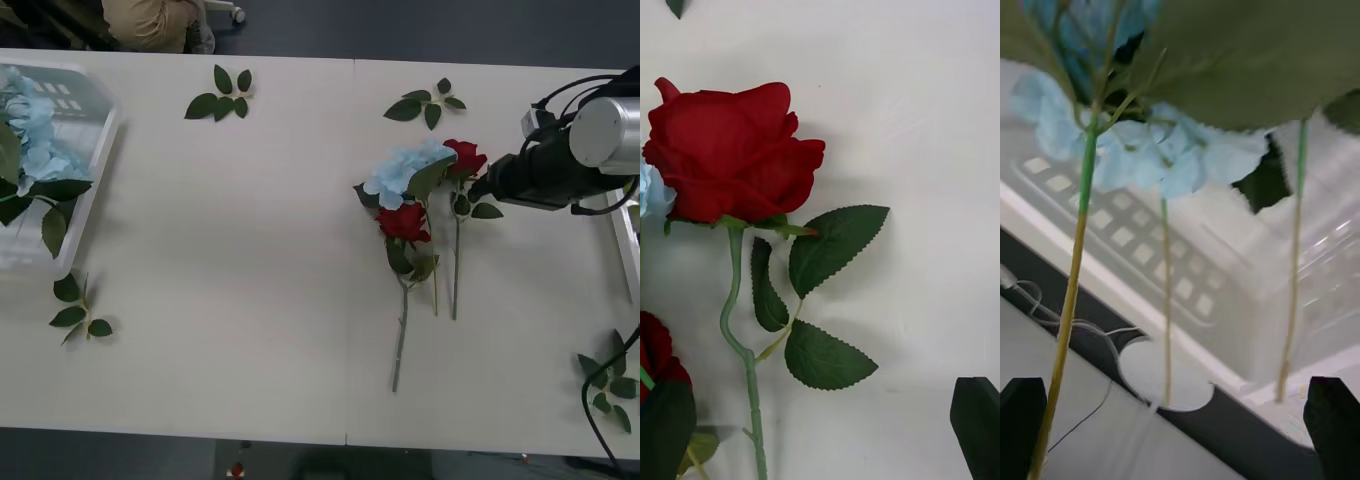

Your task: Put the red flowers into the right box and the blue flowers into the left box

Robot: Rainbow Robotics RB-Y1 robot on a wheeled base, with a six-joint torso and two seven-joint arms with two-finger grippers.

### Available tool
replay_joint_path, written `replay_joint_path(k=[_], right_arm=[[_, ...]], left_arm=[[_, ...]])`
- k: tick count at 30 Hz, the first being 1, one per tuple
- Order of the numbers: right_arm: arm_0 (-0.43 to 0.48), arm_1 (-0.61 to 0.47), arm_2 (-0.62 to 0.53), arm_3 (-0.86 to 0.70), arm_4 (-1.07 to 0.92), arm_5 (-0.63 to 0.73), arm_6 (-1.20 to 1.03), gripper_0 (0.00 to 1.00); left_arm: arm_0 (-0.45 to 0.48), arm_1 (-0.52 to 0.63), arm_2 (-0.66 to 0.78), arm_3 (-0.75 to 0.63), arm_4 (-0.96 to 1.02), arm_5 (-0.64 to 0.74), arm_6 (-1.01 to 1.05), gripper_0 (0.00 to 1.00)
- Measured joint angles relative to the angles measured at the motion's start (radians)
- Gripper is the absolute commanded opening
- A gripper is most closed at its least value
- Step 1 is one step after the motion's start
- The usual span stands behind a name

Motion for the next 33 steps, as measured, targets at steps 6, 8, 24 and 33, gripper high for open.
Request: replay_joint_path(k=[6, 8, 24, 33], right_arm=[[-0.003, 0.053, 0.002, 0.000, 0.084, -0.023, 0.000, 1.00], [-0.003, 0.067, 0.017, 0.000, 0.115, -0.041, 0.000, 1.00], [-0.003, 0.139, 0.077, 0.051, 0.169, -0.126, 0.000, 1.00], [-0.003, 0.139, 0.078, 0.100, 0.170, -0.195, 0.000, 1.00]], left_arm=[[0.008, 0.000, 0.116, -0.025, 0.231, 0.168, 0.000, 1.00], [0.008, 0.000, 0.132, -0.027, 0.312, 0.174, 0.000, 1.00], [0.008, -0.045, 0.135, -0.031, 0.808, 0.095, 0.000, 1.00], [0.008, -0.310, 0.135, -0.105, 0.644, -0.084, 0.000, 1.00]])
